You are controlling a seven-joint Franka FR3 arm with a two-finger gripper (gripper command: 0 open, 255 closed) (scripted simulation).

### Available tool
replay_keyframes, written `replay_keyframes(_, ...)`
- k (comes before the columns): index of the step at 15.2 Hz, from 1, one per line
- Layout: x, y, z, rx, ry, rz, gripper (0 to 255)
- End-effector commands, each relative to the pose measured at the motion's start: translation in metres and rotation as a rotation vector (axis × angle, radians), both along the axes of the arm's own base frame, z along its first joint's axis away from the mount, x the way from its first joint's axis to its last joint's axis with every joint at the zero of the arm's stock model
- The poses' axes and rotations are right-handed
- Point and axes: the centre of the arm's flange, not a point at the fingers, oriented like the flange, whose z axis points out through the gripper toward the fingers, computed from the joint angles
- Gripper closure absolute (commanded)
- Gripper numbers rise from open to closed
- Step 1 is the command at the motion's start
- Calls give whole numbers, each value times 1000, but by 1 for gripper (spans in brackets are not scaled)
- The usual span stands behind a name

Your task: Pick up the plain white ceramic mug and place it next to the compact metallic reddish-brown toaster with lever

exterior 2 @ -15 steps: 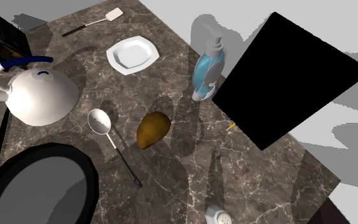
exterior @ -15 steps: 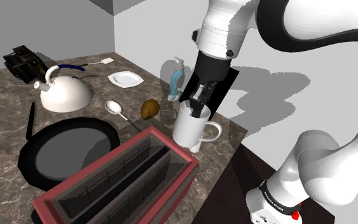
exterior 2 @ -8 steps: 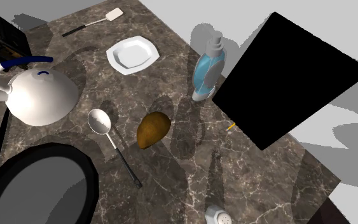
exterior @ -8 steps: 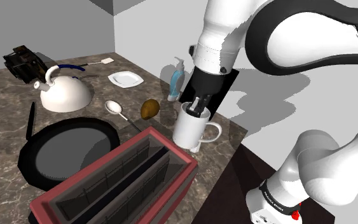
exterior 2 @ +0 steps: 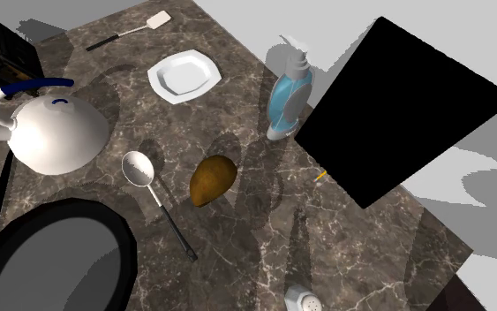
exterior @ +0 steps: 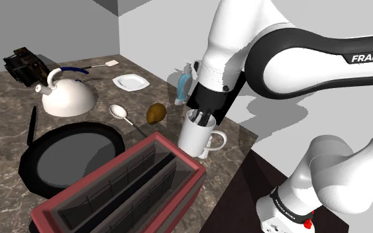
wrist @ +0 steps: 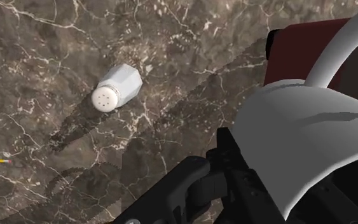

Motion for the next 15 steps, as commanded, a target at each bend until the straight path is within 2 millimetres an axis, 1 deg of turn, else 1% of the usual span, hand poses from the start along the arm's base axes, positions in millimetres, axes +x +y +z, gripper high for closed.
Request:
replay_keyframes(1, -5, 6, -23, -16, 31, 9, 255)
replay_keyframes(3, -5, 6, -34, -16, 31, 9, 255)
replay_keyframes(4, -1, 1, -4, 5, -26, -3, 255)
replay_keyframes(5, -1, 1, -4, 5, -26, -3, 0)
replay_keyframes(14, -38, 6, 96, 40, 125, -93, 0)
replay_keyframes(15, -40, 7, 102, 42, 134, -98, 0)
